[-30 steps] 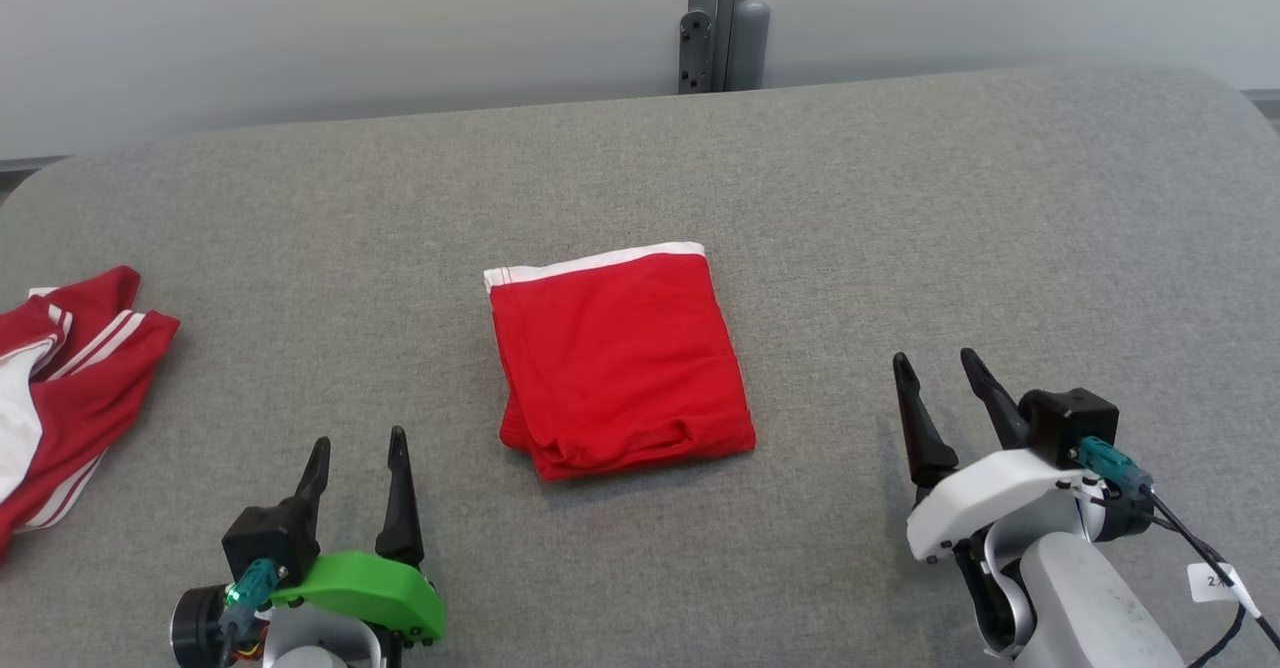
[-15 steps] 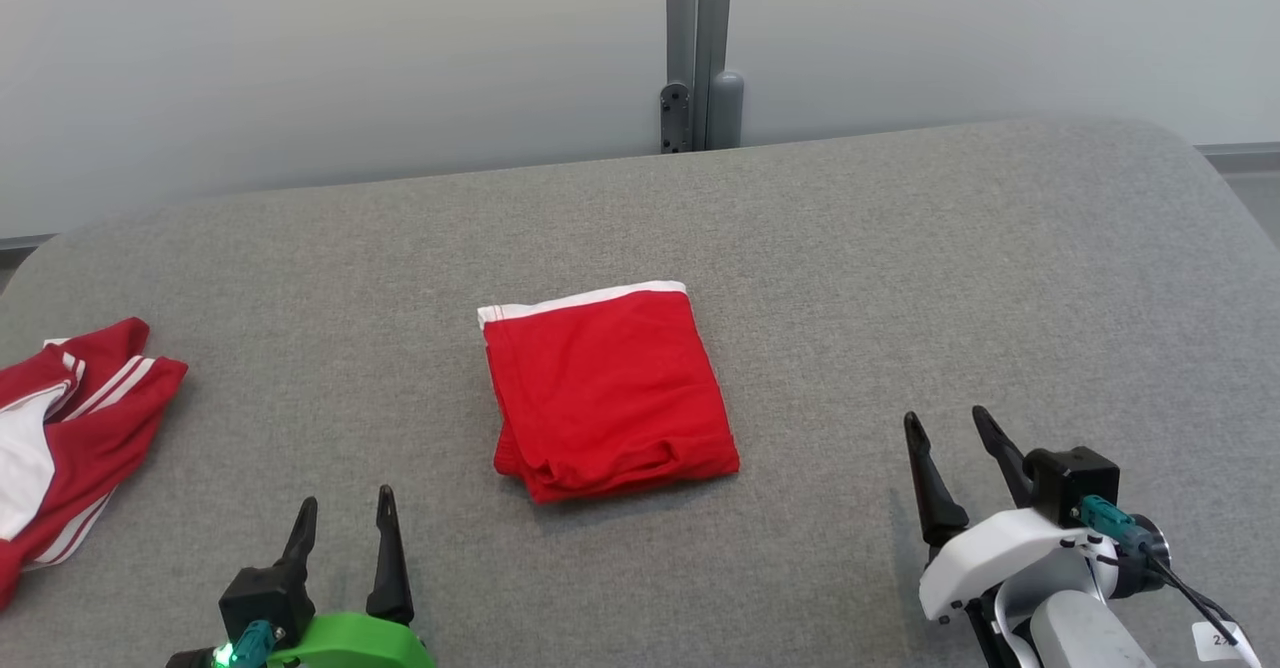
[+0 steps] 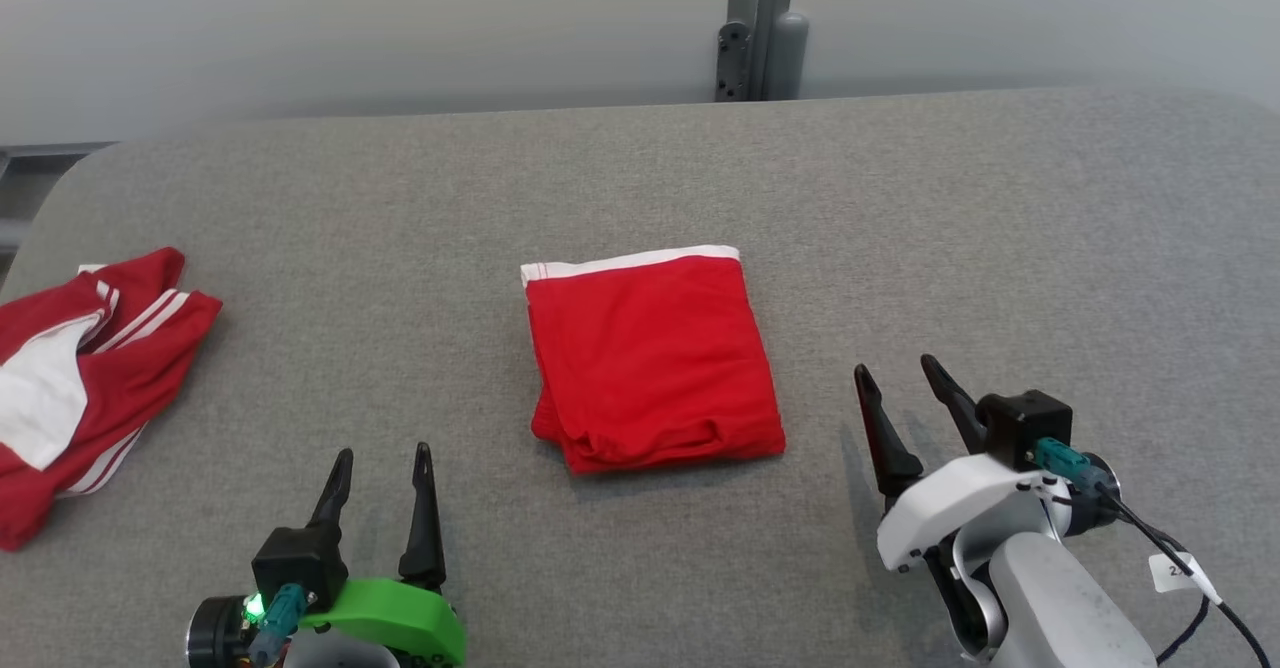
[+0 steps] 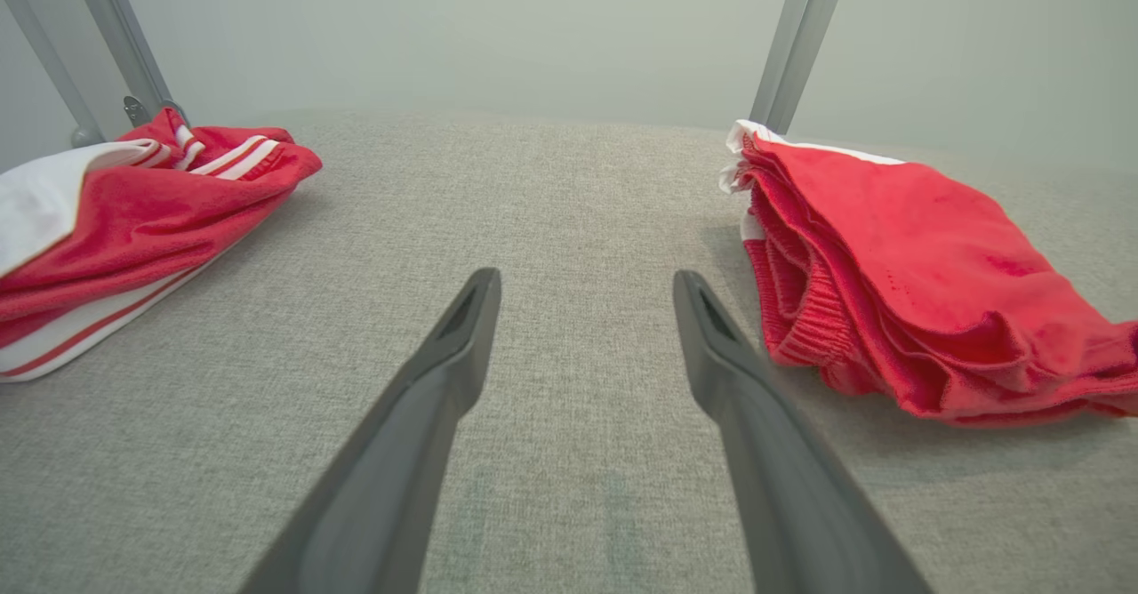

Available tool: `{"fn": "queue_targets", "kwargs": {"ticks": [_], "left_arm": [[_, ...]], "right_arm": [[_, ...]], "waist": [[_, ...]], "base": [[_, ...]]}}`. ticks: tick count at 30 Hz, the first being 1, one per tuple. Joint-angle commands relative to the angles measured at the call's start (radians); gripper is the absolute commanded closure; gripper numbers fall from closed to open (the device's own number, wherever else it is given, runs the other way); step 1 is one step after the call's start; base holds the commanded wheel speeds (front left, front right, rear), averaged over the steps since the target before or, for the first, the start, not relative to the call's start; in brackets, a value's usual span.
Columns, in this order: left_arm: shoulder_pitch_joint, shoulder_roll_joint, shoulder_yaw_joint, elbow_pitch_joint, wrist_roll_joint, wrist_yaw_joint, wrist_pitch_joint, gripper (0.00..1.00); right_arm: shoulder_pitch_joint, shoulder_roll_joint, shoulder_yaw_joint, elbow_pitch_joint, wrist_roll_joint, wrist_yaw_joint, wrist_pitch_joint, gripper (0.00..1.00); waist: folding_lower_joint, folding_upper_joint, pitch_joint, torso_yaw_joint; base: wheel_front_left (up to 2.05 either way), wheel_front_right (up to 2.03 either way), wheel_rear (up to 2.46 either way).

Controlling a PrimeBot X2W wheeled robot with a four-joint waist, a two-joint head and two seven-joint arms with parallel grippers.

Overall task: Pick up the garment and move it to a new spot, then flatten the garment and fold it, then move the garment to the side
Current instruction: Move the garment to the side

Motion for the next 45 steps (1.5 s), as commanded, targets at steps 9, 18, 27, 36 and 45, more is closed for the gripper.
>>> {"fn": "queue_targets", "kwargs": {"ticks": [9, 18, 27, 36, 45], "left_arm": [[-0.047, 0.005, -0.038, -0.003, -0.011, 0.004, 0.0, 0.0], [-0.062, 0.005, -0.057, -0.007, -0.017, 0.006, 0.0, 0.0], [-0.074, 0.005, -0.052, -0.009, -0.015, 0.001, 0.0, 0.0], [-0.083, 0.005, -0.055, -0.01, 0.004, -0.017, 0.0, 0.0], [-0.103, 0.005, -0.052, -0.002, 0.015, -0.023, 0.0, 0.0]], "right_arm": [[-0.155, -0.004, 0.084, 0.153, 0.074, 0.0, -0.003, 0.0], [-0.249, -0.003, 0.141, 0.323, 0.201, 0.0, -0.003, 0.0], [-0.282, -0.005, 0.136, 0.344, 0.26, 0.0, -0.001, 1.0], [-0.231, -0.004, 0.114, 0.278, 0.255, 0.0, -0.002, 1.0], [-0.198, -0.003, 0.152, 0.254, 0.277, 0.0, -0.002, 1.0]], "waist": [[0.0, -0.0001, 0.102, 0.147], [0.0, -0.0001, 0.129, 0.188], [0.0, -0.0001, 0.134, 0.164], [0.0, -0.0001, 0.102, -0.02], [0.0, -0.0001, 0.097, -0.278]], "base": [[0.0, 0.0, 0.0], [0.0, 0.0, 0.0], [0.0, 0.0, 0.0], [0.0, 0.0, 0.0], [0.0, 0.0, 0.0]]}}
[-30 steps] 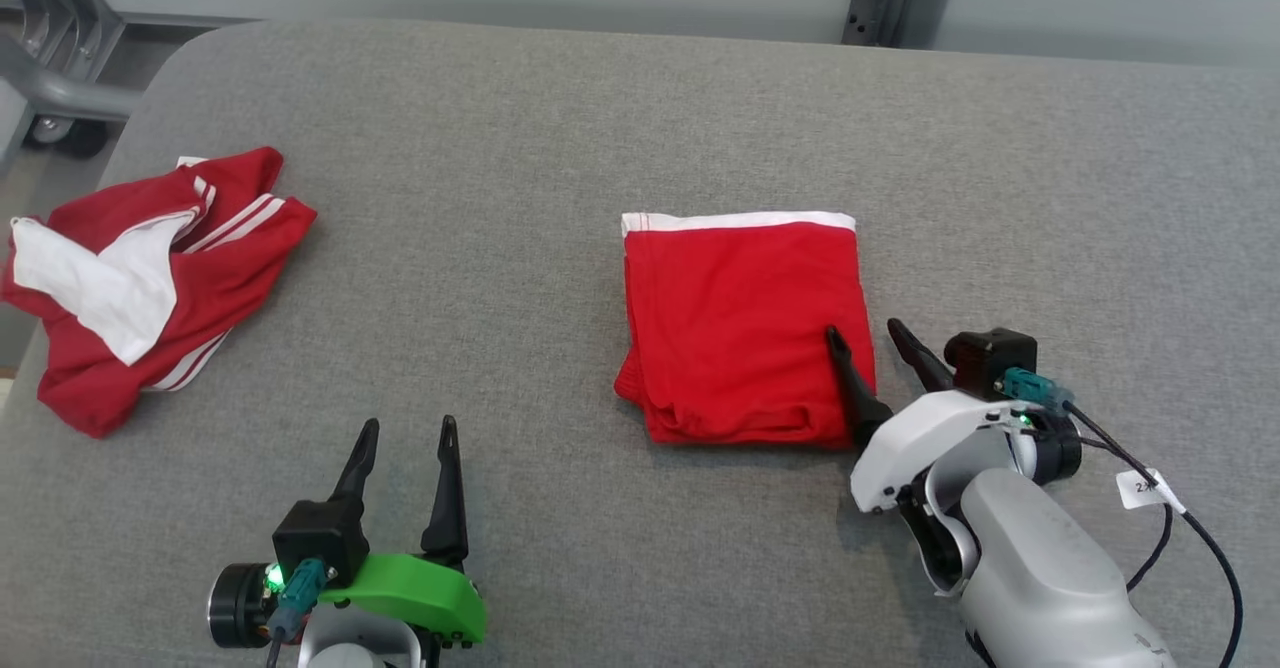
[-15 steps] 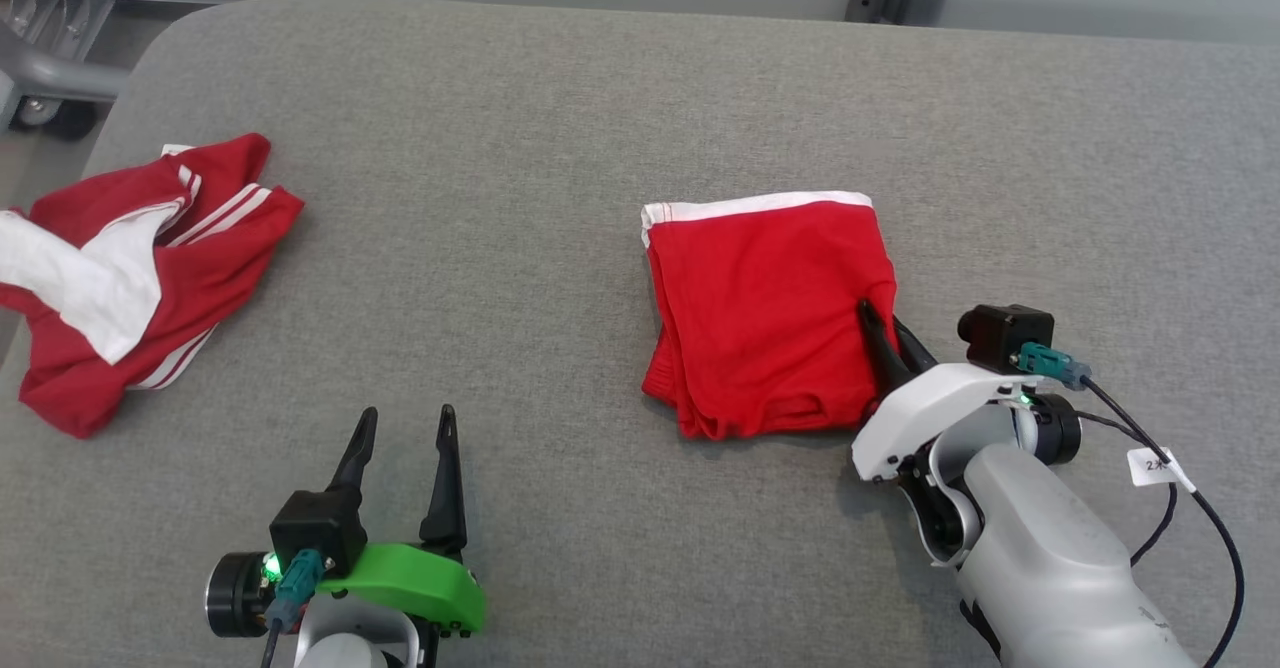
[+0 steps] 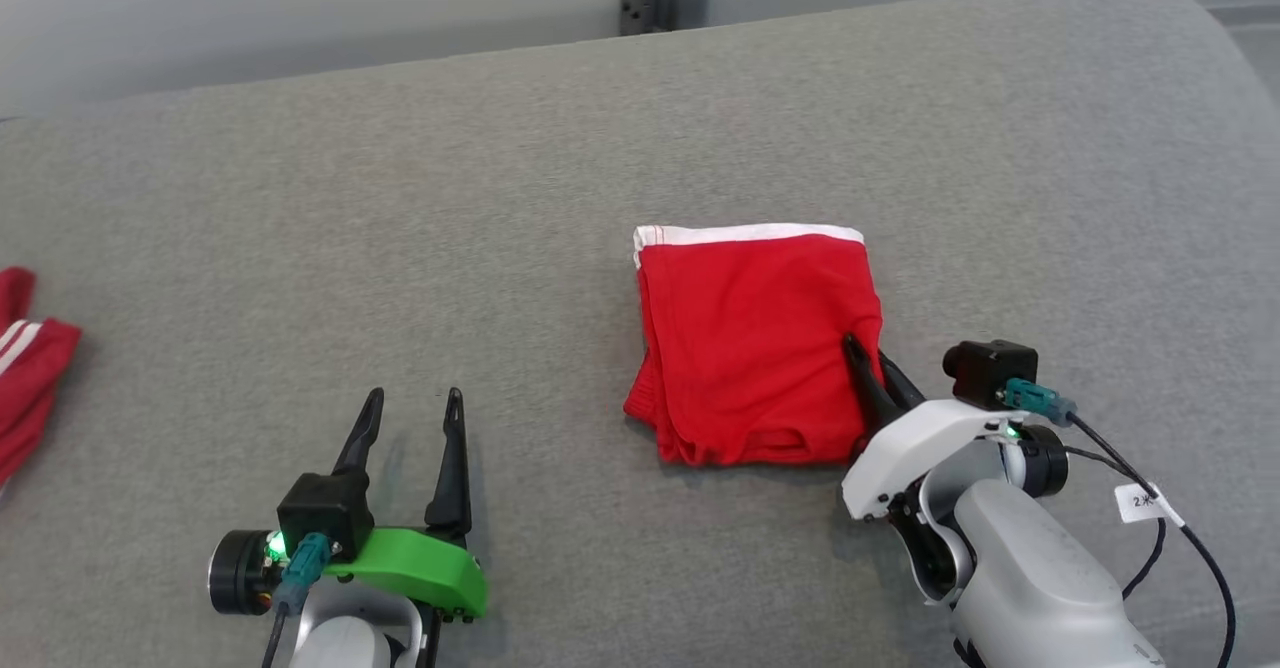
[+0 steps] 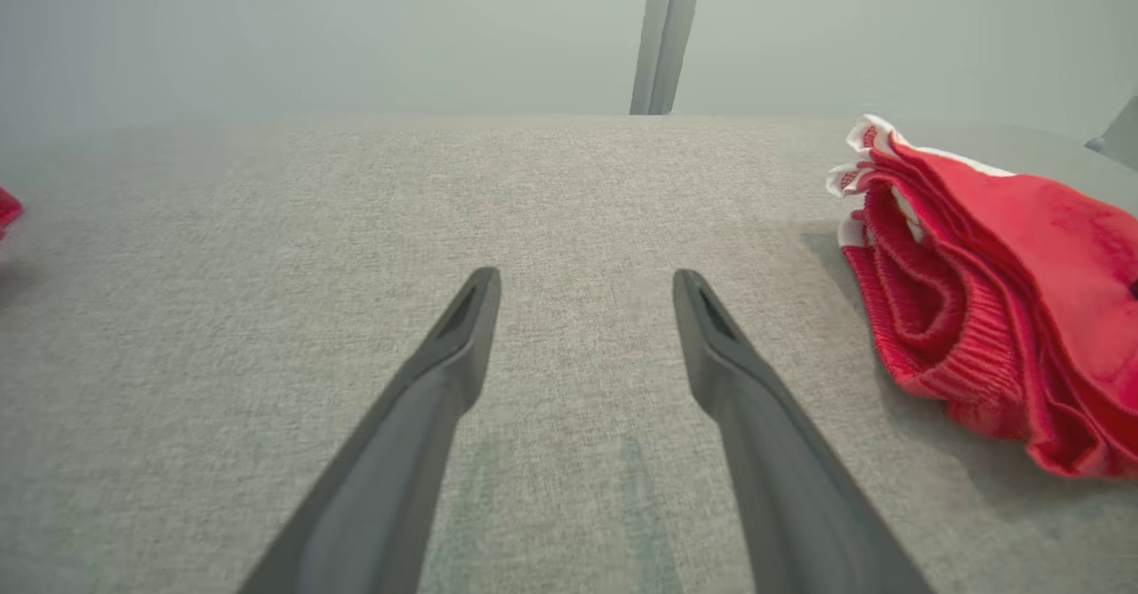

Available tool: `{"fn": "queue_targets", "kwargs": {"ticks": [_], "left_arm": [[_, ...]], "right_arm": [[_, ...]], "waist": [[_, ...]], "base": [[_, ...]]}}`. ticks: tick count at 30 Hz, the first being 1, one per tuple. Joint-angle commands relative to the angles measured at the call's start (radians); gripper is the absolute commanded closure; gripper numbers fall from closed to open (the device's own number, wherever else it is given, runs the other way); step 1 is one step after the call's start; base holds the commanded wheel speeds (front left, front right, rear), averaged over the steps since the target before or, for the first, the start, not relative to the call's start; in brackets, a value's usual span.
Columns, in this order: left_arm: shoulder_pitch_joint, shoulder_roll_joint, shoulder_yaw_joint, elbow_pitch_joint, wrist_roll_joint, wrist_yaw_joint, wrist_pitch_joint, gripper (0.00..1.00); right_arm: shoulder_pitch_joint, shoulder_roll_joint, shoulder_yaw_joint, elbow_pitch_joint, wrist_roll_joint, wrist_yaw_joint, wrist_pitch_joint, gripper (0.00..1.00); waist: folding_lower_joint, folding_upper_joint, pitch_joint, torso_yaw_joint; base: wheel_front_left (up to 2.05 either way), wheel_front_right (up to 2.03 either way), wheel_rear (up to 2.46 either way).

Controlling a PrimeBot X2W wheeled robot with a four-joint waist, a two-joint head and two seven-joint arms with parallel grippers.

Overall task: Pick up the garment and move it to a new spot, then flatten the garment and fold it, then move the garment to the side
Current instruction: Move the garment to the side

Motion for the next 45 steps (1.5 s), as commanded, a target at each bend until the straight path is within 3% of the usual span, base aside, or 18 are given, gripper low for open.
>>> {"fn": "queue_targets", "kwargs": {"ticks": [1, 12, 21, 30, 36, 45], "left_arm": [[-0.02, 0.005, 0.006, 0.001, 0.007, -0.003, 0.0, 0.0], [-0.047, 0.005, 0.006, 0.005, 0.045, -0.029, 0.0, 0.0], [-0.098, 0.006, -0.035, 0.037, 0.063, -0.057, 0.0, 0.0], [-0.096, 0.006, -0.002, 0.035, 0.1, -0.056, 0.0, 0.0], [-0.117, 0.007, 0.023, 0.031, 0.134, -0.067, 0.0, 0.0], [-0.15, 0.007, 0.017, 0.014, 0.168, -0.084, 0.0, 0.0]], "right_arm": [[0.01, -0.004, 0.005, -0.007, 0.001, 0.0, 0.0, 1.0], [0.016, -0.002, 0.053, -0.039, 0.041, 0.0, 0.0, 1.0], [0.025, -0.001, 0.028, -0.062, 0.013, 0.0, 0.0, 1.0], [-0.096, -0.013, 0.039, -0.005, -0.088, 0.0, 0.0, 1.0], [-0.226, -0.117, -0.054, 0.099, -0.205, 0.0, 0.0, 1.0], [-0.365, -0.286, -0.312, 0.269, -0.342, 0.0, 0.0, 1.0]], "waist": [[0.0, -0.0001, -0.008, -0.187], [0.0, -0.0001, 0.022, -0.443], [0.0, -0.0001, 0.064, -0.472], [0.0, -0.0001, 0.104, -0.437], [0.0, -0.0001, 0.152, -0.332], [0.0, -0.0001, 0.225, -0.18]], "base": [[0.0, 0.0, 0.0], [0.0, 0.0, 0.0], [0.0, 0.0, 0.0], [0.0, 0.0, 0.0], [0.0, 0.0, 0.0], [0.0, 0.0, 0.0]]}}
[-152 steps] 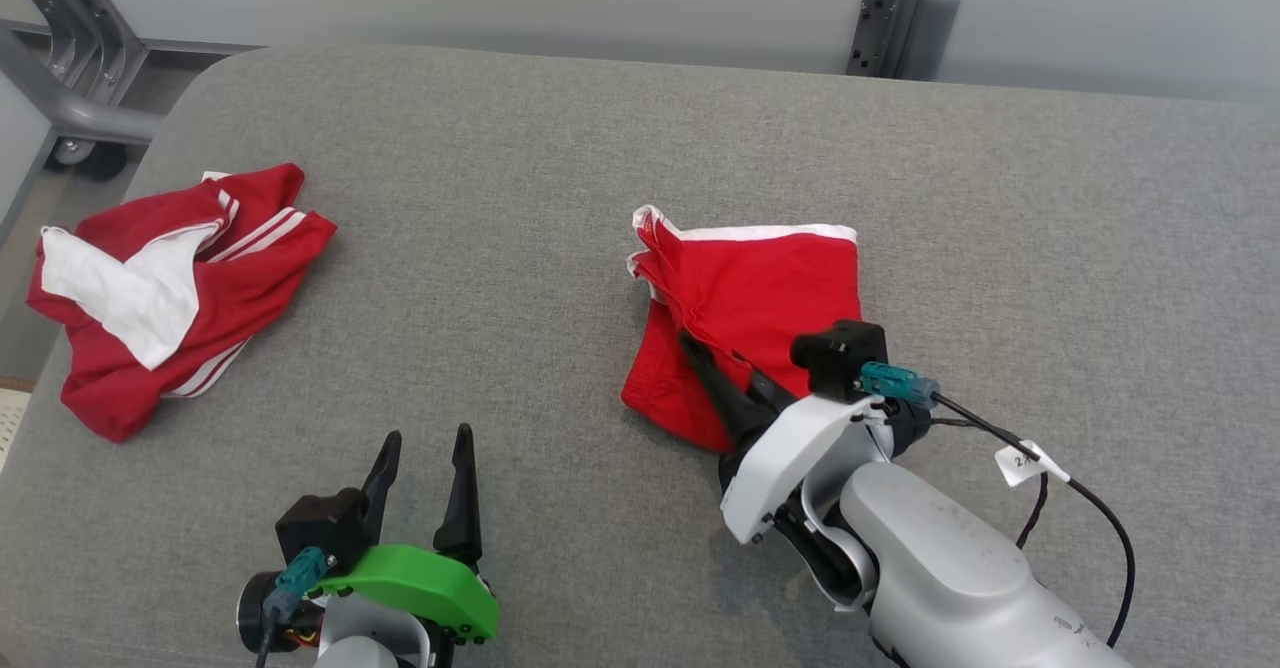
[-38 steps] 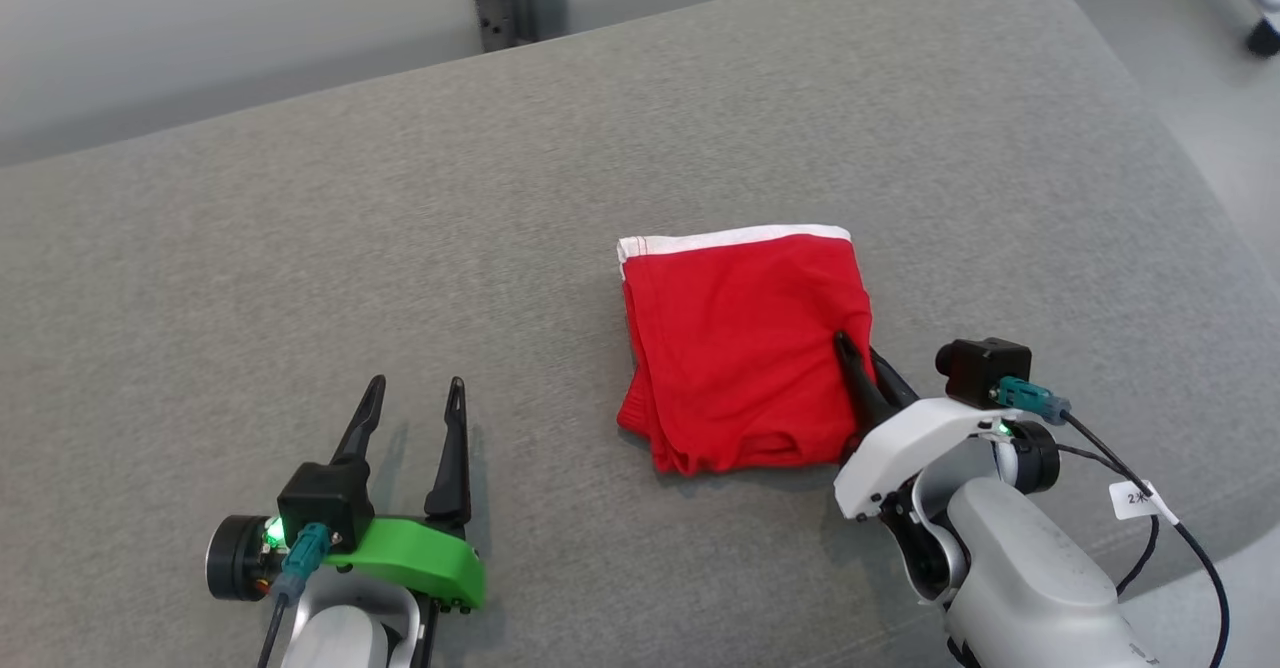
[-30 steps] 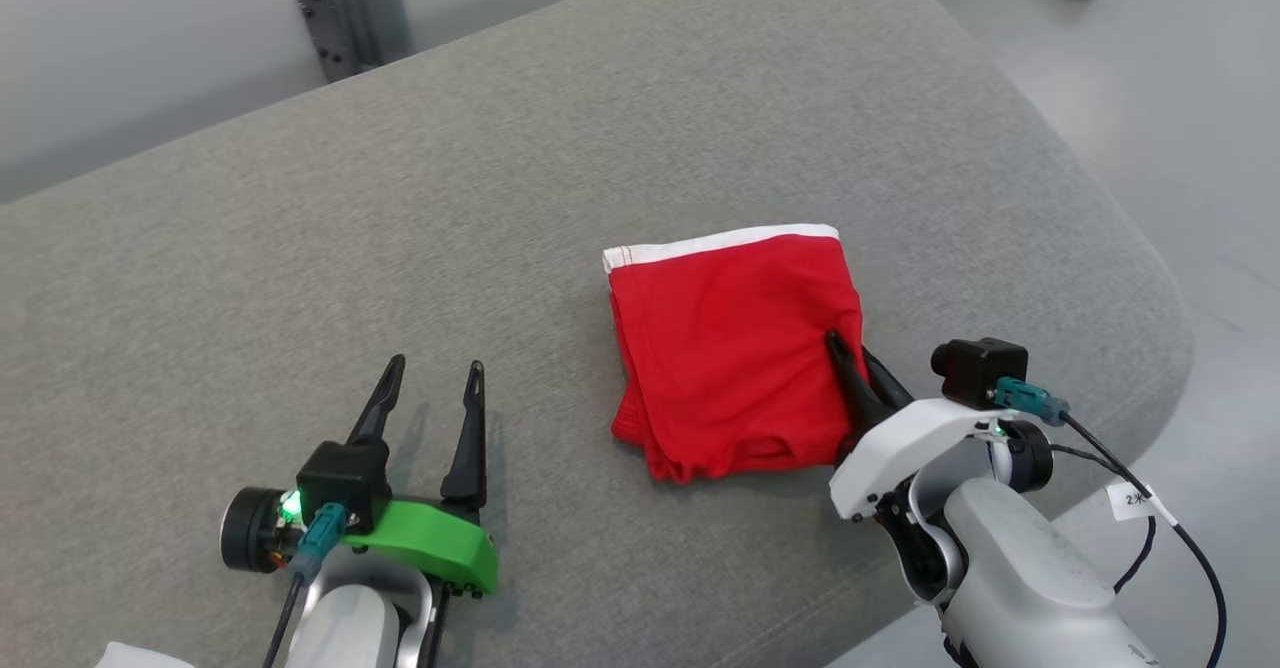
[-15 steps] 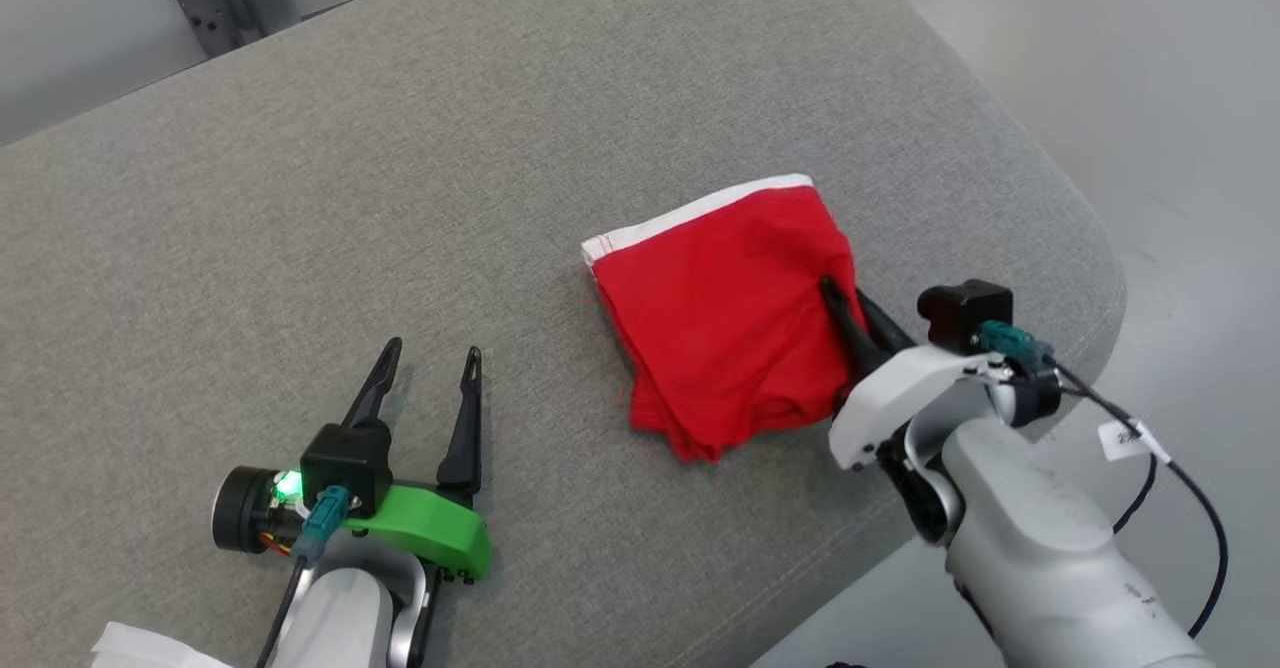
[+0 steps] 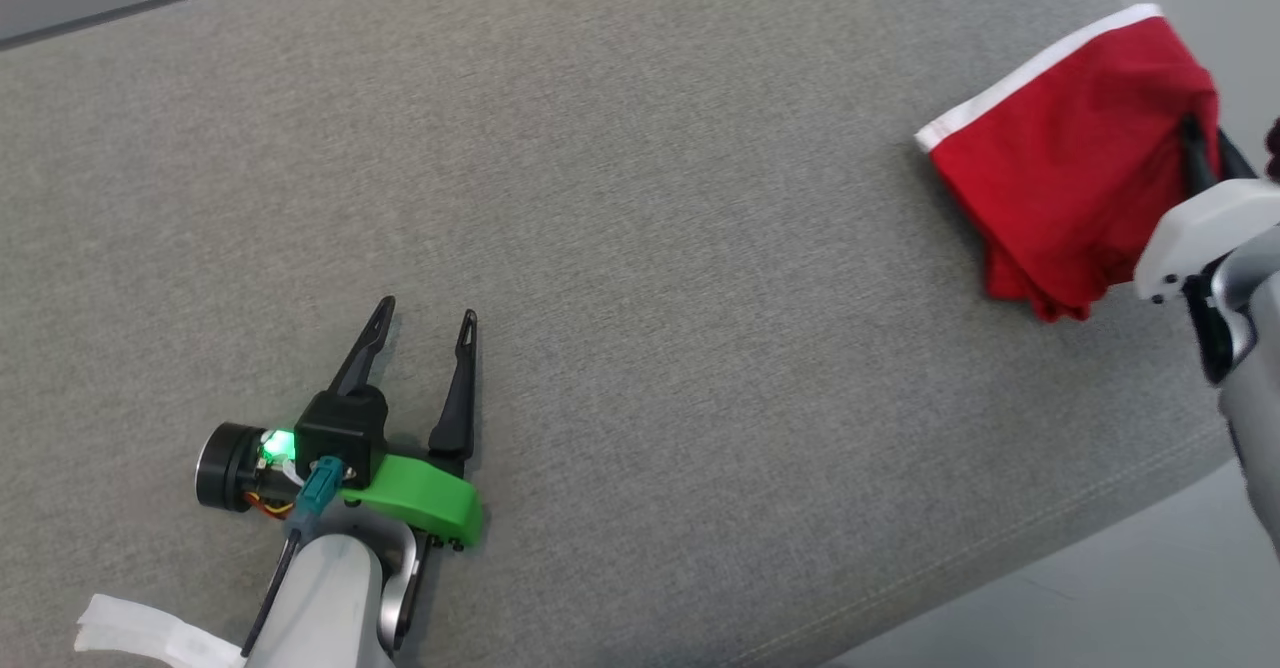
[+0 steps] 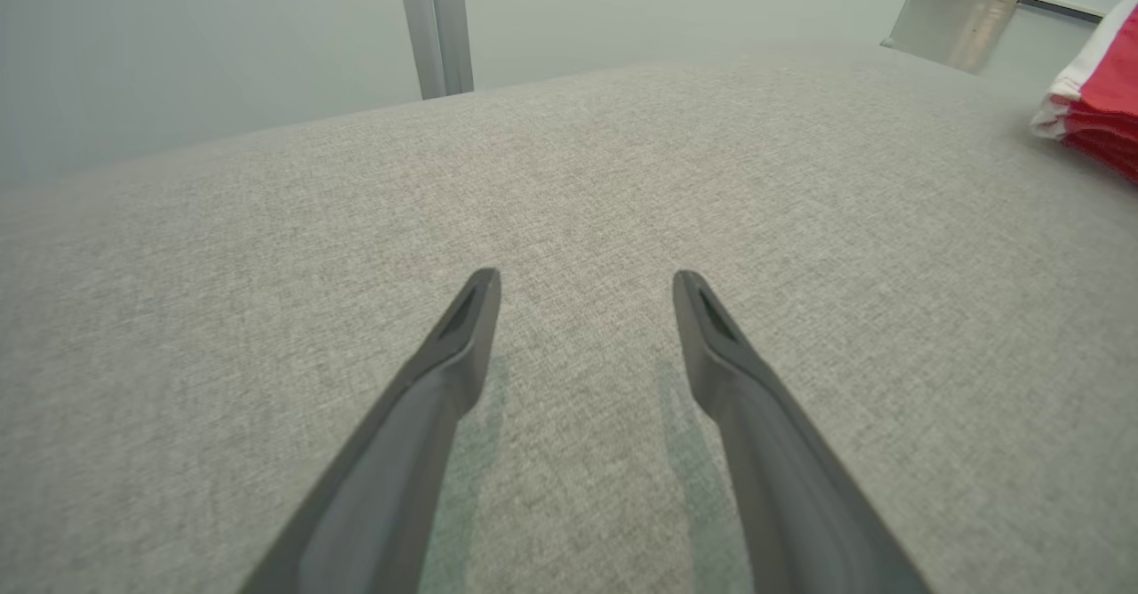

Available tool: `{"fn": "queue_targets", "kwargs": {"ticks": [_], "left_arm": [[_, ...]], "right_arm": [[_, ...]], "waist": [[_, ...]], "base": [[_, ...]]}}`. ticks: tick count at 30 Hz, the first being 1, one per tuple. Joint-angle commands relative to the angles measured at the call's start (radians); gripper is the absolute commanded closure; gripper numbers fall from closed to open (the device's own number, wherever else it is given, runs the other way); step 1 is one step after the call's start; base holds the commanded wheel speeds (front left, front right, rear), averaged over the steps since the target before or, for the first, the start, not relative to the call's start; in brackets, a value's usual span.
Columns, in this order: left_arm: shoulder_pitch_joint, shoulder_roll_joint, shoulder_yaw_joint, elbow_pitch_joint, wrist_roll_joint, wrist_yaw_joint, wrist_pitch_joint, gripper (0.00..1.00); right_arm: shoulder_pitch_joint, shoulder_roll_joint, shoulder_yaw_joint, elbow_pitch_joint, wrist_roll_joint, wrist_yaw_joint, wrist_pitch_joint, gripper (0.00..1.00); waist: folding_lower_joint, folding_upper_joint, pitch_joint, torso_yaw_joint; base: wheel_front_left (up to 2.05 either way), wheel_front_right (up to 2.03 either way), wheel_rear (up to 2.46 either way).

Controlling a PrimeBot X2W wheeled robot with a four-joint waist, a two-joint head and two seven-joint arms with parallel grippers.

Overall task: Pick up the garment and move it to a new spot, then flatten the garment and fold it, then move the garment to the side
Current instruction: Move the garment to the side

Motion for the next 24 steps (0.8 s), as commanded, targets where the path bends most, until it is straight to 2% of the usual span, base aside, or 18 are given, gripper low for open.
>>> {"fn": "queue_targets", "kwargs": {"ticks": [1, 4, 5, 6, 10, 14, 17, 19, 24], "left_arm": [[-0.023, 0.008, 0.001, -0.008, 0.011, -0.002, 0.0, 0.0], [-0.03, 0.01, 0.005, -0.014, 0.017, -0.006, 0.0, 0.0], [-0.033, 0.01, 0.008, -0.017, 0.018, -0.005, 0.0, 0.0], [-0.037, 0.011, 0.009, -0.019, 0.021, -0.006, 0.0, 0.0], [-0.04, 0.009, 0.014, -0.024, 0.015, -0.002, 0.0, 0.0], [-0.03, 0.007, 0.016, -0.029, 0.006, 0.008, 0.0, 0.0], [-0.012, 0.005, 0.019, -0.032, -0.005, 0.016, 0.0, 0.0], [-0.002, 0.005, 0.021, -0.03, -0.013, 0.02, 0.0, 0.0], [0.015, 0.004, 0.023, -0.033, -0.041, 0.036, 0.0, 0.0]], "right_arm": [[-0.019, -0.024, -0.041, 0.023, -0.025, -0.001, 0.0, 1.0], [-0.044, -0.06, -0.134, 0.065, -0.088, -0.001, 0.0, 1.0], [-0.047, -0.072, -0.16, 0.079, -0.114, -0.001, 0.0, 0.63], [-0.051, -0.087, -0.202, 0.092, -0.14, -0.001, 0.0, 0.0], [-0.047, -0.104, -0.365, 0.065, -0.23, -0.001, 0.0, 0.0], [-0.026, -0.045, -0.481, -0.054, -0.32, -0.001, 0.0, 0.0], [-0.014, 0.025, -0.485, -0.183, -0.352, -0.001, 0.0, 0.0], [0.01, 0.074, -0.436, -0.256, -0.361, -0.001, 0.0, 0.0], [0.073, 0.156, -0.304, -0.412, -0.287, -0.001, 0.0, 0.0]], "waist": [[0.0, -0.0001, 0.068, 0.095], [0.0, -0.0001, 0.088, 0.129], [0.0, -0.0001, 0.093, 0.137], [0.0, -0.0001, 0.098, 0.145], [0.0, -0.0001, 0.1, 0.169], [0.0, -0.0001, 0.076, 0.184], [0.0, -0.0001, 0.049, 0.193], [0.0, -0.0001, 0.03, 0.201], [0.0, -0.0001, -0.015, 0.228]], "base": [[0.0, 0.0, 0.0], [0.0, 0.0, 0.0], [0.0, 0.0, 0.0], [0.0, 0.0, 0.0], [0.0, 0.0, 0.0], [0.0, 0.0, 0.0], [0.0, 0.0, 0.0], [0.0, 0.0, 0.0], [0.0, 0.0, 0.0]]}}
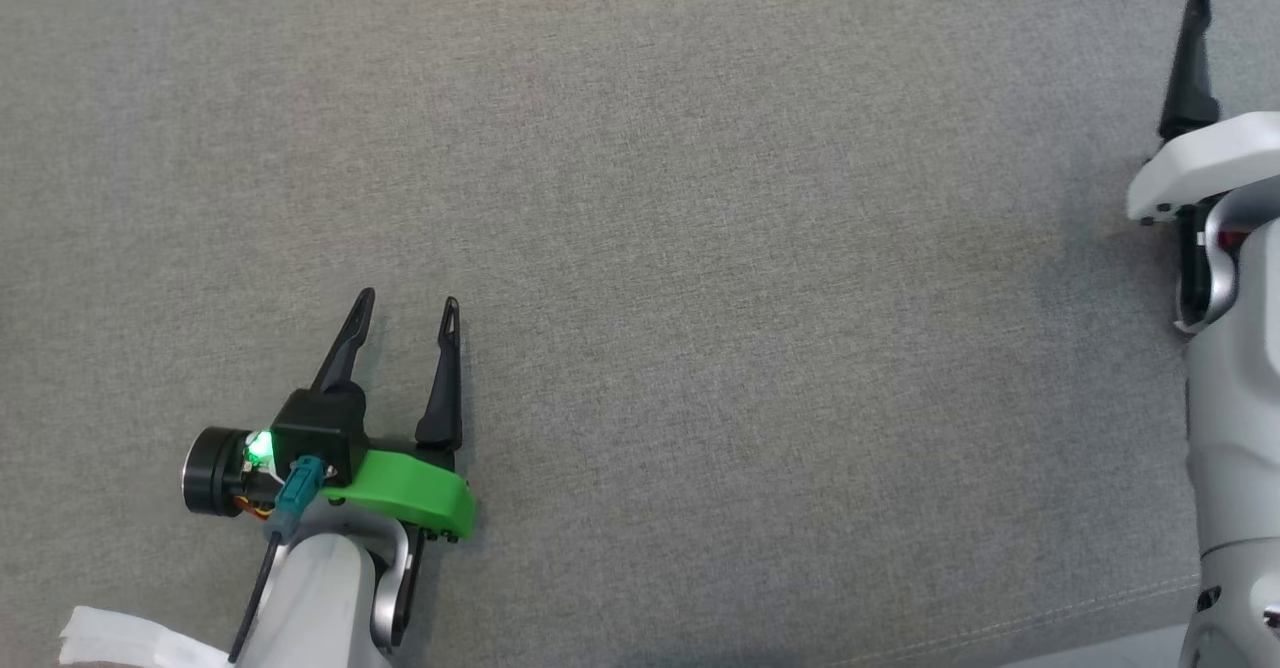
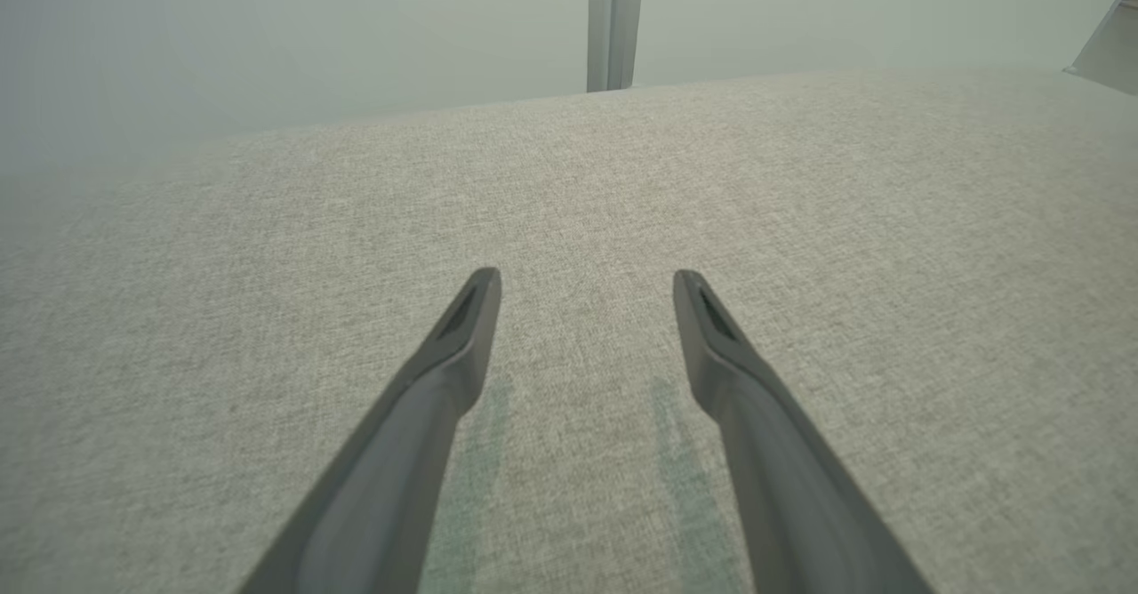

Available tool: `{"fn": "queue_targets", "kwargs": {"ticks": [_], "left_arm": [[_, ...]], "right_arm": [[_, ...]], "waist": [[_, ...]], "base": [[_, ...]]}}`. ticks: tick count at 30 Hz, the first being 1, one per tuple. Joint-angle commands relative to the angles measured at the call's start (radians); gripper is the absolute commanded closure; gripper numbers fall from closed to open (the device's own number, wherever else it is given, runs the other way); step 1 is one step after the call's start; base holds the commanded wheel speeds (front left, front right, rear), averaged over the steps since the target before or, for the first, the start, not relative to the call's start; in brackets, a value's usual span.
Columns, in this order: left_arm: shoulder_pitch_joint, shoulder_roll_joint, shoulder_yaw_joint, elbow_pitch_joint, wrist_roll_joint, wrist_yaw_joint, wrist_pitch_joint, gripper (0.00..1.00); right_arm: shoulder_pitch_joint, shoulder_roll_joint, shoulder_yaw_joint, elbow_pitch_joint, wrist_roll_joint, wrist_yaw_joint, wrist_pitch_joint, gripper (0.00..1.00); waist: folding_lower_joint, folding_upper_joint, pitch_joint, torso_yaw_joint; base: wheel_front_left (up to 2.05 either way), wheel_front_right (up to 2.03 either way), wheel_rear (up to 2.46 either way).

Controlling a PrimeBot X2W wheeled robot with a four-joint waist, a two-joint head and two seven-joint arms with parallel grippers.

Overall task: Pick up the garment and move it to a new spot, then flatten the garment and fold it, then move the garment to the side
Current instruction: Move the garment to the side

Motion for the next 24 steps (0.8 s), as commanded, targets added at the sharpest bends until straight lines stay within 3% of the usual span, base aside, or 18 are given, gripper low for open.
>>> {"fn": "queue_targets", "kwargs": {"ticks": [1, 10, 24], "left_arm": [[0.018, 0.002, -0.001, 0.001, -0.018, 0.011, 0.0, 0.0], [0.059, 0.002, 0.0, 0.009, -0.063, 0.047, 0.0, 0.0], [0.162, 0.002, 0.047, 0.024, -0.093, 0.078, 0.0, 0.0]], "right_arm": [[0.037, 0.016, 0.035, -0.028, 0.038, -0.001, 0.0, 0.0], [0.208, 0.065, 0.212, -0.148, 0.166, -0.001, 0.0, 0.0], [0.453, 0.122, 0.308, -0.16, 0.201, -0.001, 0.0, 0.0]], "waist": [[-0.0001, 0.0, -0.037, 0.032], [-0.0001, 0.0, -0.116, 0.106], [-0.0001, 0.0, -0.261, 0.161]], "base": [[0.0, 0.0, 0.0], [0.0, 0.0, 0.0], [0.0, 0.0, 0.0]]}}
